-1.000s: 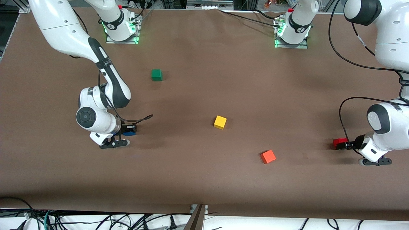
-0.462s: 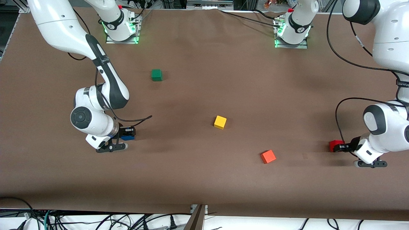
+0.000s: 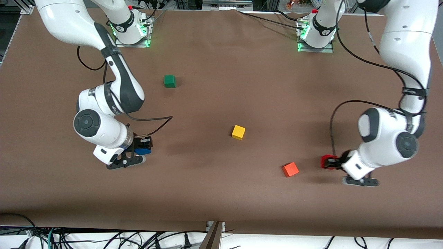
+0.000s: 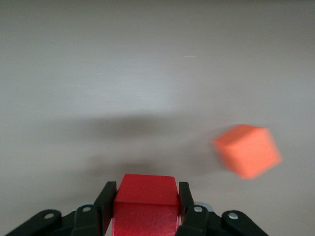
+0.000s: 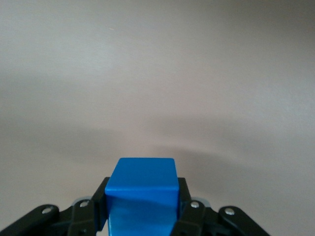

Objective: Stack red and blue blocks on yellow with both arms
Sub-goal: 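Carry the red cube with the left gripper onto the yellow cube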

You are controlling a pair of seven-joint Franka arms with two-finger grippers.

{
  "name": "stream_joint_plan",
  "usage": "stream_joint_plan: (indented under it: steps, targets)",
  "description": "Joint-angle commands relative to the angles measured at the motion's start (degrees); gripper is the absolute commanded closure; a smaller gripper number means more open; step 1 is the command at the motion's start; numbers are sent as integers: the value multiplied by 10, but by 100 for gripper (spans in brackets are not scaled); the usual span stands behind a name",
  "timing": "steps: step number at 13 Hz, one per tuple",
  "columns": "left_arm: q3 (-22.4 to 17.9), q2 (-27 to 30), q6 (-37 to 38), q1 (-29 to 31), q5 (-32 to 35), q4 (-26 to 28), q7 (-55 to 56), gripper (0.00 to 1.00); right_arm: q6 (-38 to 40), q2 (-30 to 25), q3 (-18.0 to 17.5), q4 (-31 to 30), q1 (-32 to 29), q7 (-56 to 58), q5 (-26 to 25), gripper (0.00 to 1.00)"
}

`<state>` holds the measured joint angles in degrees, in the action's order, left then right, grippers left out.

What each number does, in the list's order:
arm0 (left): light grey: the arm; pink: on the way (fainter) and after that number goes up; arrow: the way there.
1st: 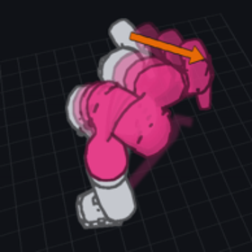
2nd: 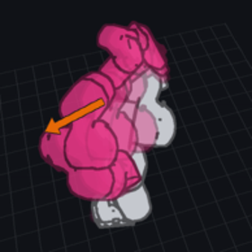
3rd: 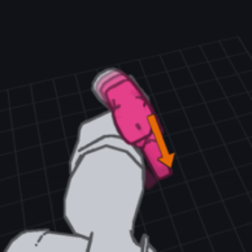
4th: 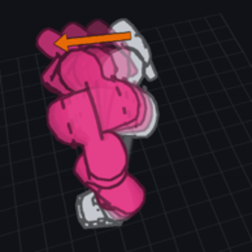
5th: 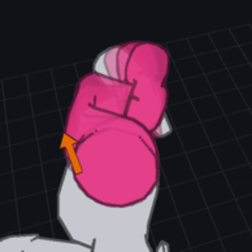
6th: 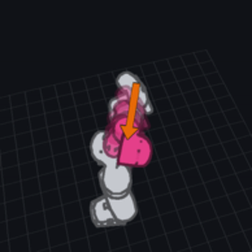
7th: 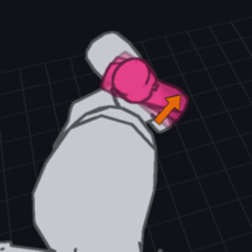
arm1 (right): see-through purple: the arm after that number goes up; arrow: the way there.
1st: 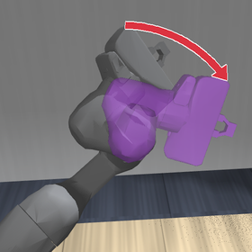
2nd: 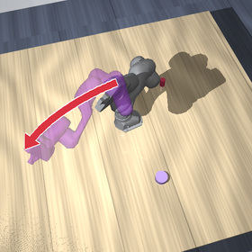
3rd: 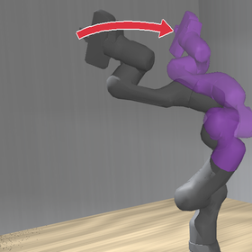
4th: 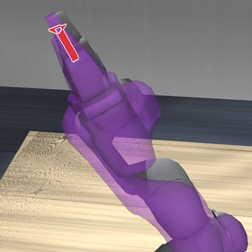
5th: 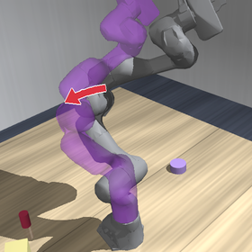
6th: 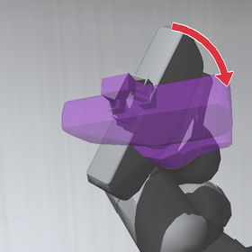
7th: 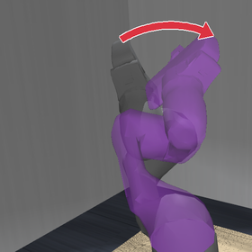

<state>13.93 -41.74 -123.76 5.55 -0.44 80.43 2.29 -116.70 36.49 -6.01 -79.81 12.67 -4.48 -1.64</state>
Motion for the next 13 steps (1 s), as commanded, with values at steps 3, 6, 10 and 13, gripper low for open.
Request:
stream_joint_plan:
  steps: [3,6,10,13]
  targets:
    - [19,28,34,-112,10,-2,108,100,71,17,-1,85,20,-18,2,54]
    - [10,8,33,-193,29,-14,125,100,114,17,3,96,10,-18,49,54]
    - [7,-25,29,-269,86,-37,126,100,166,10,3,106,-37,29,58,54]
    - [1,-48,28,-301,97,-51,127,100,168,10,3,107,-34,26,56,54]
